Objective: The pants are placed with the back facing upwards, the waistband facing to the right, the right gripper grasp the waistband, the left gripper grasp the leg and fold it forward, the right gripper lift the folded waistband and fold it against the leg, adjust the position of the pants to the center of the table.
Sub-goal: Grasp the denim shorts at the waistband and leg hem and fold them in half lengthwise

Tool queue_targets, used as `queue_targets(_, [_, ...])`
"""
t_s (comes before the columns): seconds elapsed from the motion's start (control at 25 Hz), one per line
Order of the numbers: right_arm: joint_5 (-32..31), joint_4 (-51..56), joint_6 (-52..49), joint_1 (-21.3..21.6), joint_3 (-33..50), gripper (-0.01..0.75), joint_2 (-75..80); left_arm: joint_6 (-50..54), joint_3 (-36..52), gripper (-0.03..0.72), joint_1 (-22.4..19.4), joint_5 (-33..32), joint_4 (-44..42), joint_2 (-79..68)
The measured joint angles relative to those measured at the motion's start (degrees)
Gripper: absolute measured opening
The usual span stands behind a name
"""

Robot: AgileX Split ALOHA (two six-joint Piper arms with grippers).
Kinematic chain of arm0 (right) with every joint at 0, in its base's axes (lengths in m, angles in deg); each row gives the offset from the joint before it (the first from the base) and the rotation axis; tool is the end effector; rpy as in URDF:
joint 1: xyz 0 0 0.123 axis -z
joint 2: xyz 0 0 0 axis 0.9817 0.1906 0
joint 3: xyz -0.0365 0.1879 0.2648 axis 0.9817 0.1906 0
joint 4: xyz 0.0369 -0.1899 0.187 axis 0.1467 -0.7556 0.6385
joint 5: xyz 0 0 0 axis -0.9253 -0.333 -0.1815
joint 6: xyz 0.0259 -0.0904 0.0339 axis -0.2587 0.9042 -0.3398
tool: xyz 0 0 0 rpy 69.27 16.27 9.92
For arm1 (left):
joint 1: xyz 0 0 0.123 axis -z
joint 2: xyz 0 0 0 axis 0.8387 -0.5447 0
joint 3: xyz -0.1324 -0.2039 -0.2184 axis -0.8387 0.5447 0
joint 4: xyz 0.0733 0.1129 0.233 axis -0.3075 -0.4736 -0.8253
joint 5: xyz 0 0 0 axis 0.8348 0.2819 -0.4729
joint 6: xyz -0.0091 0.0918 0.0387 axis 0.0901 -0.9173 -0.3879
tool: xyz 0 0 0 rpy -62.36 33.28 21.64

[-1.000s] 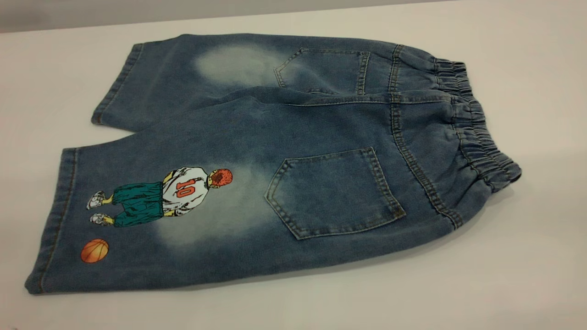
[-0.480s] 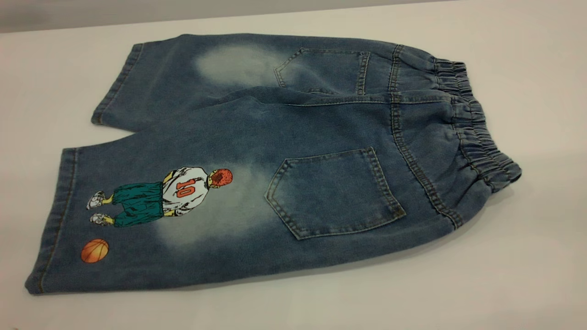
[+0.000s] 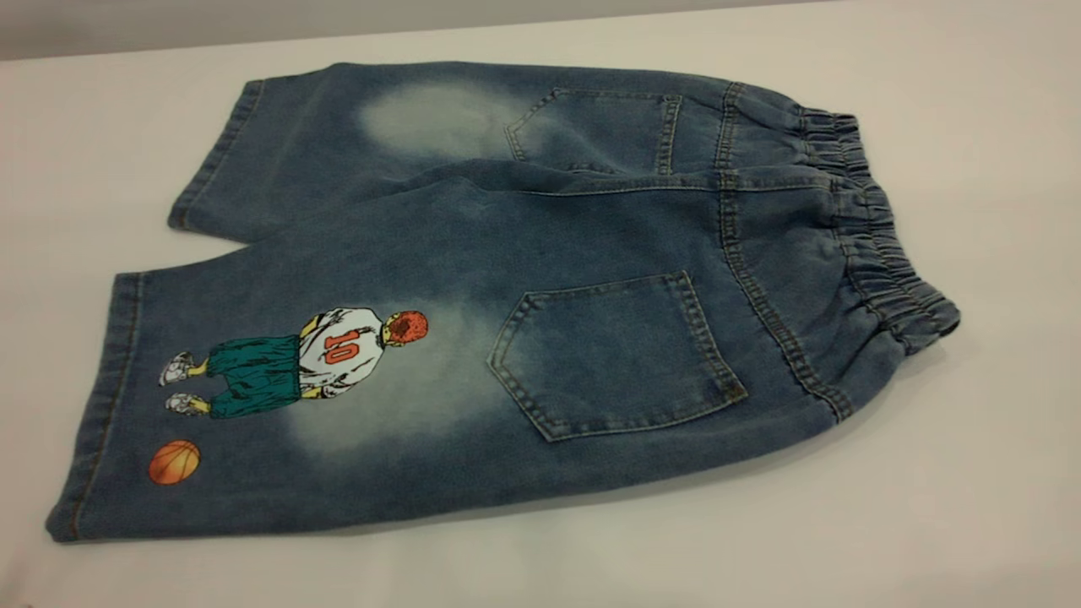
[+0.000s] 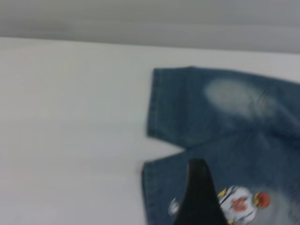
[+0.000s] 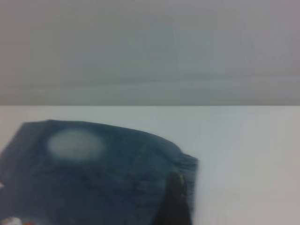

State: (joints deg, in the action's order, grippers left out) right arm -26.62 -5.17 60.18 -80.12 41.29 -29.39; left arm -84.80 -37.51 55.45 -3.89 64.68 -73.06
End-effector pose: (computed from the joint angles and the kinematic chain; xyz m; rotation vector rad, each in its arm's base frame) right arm 0.0250 0.0113 0.3708 0.0273 1.9018 0.2004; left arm 0.0542 -0.0085 0.3580 -0.0514 2.0405 -0.1380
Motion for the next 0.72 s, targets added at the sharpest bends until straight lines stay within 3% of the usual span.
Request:
queue_targets(0.44, [15.9,9.6,3.8,0.0,-2.7,0.559,29.8,-8.8,-4.8,0.462,0.0,21.2,10.4,-24.2])
queue_targets(0.72, [14.7,20.7,14.8,0.0,-4.9,0.559,45.8,-9.8,-4.8,0.462,0.0,29.1,12.1,-37.1])
